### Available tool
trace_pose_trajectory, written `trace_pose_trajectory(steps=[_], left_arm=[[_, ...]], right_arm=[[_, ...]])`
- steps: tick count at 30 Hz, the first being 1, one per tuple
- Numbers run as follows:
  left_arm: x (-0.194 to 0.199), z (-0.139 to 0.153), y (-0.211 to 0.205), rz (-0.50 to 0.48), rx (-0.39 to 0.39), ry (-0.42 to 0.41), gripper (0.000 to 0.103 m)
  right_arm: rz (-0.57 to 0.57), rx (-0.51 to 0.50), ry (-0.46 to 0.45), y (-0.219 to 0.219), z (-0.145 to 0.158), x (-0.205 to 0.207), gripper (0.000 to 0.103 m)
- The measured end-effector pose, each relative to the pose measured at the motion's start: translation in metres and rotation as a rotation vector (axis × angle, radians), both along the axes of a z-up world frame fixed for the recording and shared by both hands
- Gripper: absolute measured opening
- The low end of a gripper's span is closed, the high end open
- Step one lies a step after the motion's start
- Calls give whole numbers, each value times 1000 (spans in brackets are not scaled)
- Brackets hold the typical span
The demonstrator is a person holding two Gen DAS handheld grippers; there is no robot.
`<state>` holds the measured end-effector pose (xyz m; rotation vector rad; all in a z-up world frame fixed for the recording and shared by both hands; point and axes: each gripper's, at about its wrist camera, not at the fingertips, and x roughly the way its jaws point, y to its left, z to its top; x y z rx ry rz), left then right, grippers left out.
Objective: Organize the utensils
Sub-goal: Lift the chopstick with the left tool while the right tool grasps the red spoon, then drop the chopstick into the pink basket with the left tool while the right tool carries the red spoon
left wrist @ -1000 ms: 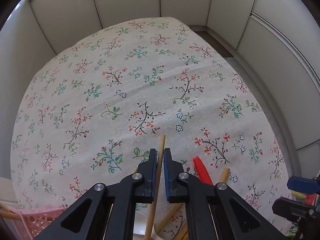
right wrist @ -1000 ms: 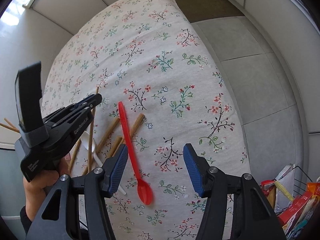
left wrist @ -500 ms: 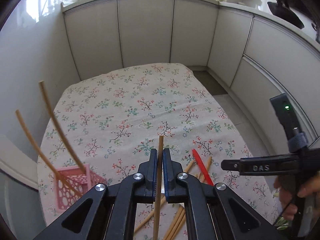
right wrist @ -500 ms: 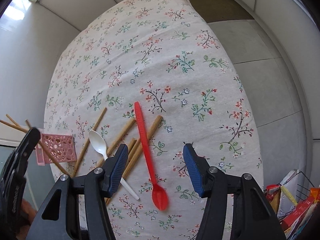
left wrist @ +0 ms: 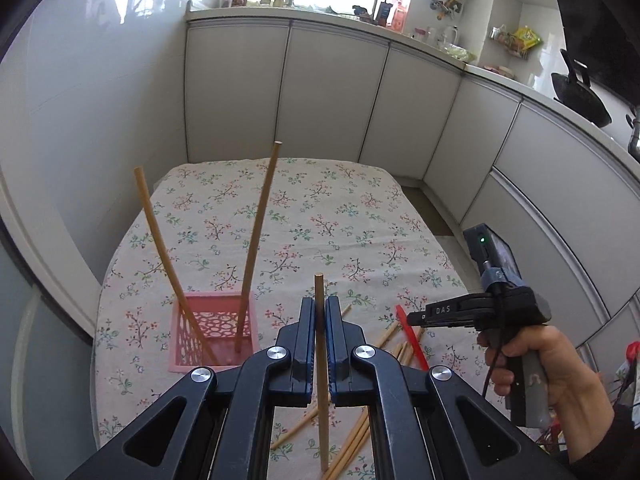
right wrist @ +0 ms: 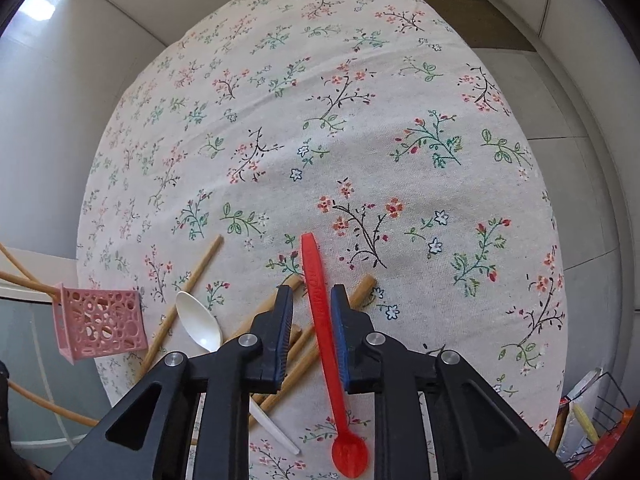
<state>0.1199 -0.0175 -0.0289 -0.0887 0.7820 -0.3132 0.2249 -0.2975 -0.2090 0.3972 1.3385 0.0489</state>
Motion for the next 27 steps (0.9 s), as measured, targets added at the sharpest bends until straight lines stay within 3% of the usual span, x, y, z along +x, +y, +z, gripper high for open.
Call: trace_pose_trajectory(steps=[7, 14, 21, 27], left_arm=[[-3, 3, 11, -8, -24, -6, 5], [-7, 4, 18, -4, -19, -7, 5], [-14, 10, 24, -10, -8, -28, 5], [-29, 30, 33, -1, -20, -98, 5]], right_arm=[[21, -100, 25, 16, -15, 11, 17], [36, -163, -15, 21, -12, 9, 12], [35, -130, -151, 20, 33, -17, 12], [29, -98, -290, 22, 83, -56, 12]])
